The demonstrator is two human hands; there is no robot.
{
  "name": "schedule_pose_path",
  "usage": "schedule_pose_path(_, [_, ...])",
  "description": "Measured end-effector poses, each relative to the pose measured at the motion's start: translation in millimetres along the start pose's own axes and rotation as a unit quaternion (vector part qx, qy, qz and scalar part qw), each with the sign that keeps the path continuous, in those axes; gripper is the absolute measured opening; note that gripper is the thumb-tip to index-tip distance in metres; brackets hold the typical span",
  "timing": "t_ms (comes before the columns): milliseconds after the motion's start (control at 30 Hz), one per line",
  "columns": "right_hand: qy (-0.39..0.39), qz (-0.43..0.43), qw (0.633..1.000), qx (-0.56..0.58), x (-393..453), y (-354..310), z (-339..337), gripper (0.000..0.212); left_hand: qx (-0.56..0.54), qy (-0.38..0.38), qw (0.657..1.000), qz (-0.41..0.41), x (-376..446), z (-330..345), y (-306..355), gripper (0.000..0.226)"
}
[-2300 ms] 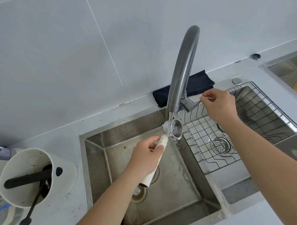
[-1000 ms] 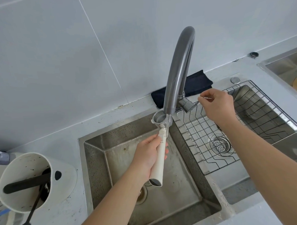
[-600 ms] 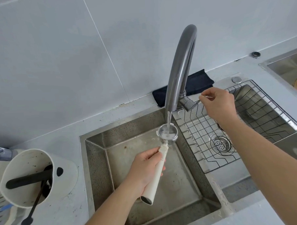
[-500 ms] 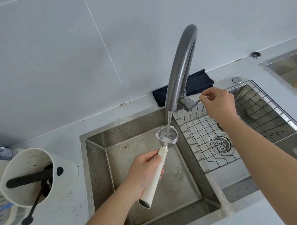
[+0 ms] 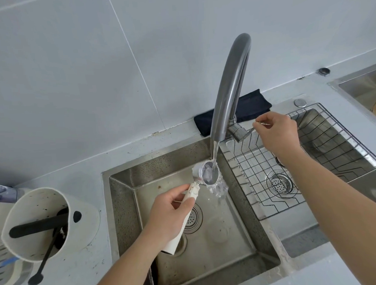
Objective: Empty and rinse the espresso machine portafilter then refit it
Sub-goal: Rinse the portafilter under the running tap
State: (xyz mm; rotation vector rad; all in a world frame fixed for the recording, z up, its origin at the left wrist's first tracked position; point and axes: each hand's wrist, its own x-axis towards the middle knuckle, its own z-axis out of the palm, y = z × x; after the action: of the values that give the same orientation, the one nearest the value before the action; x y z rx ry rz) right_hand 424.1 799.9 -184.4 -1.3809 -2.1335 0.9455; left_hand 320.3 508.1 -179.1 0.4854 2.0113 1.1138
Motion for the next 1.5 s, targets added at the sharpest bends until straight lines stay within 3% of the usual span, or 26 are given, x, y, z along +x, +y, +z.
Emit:
schedule_pose_path(433, [0.000, 0.045, 0.998, 0.055, 2, 2, 2, 0.022, 0.072, 0.089, 0.989, 0.096, 0, -22, 0, 0.049])
schedule_pose_path(1000, [-0.002, 0.105, 0.973, 0.205, -1, 11, 1, 0.020, 0.122, 0.144, 0.974, 0.125, 2, -38, -12, 0.042])
schedule_pose_path(1500, [0.027, 0.064, 0.987, 0.142, 7, -6, 7, 0.014, 0.127, 0.139, 0.972, 0.143, -2, -46, -11, 0.046])
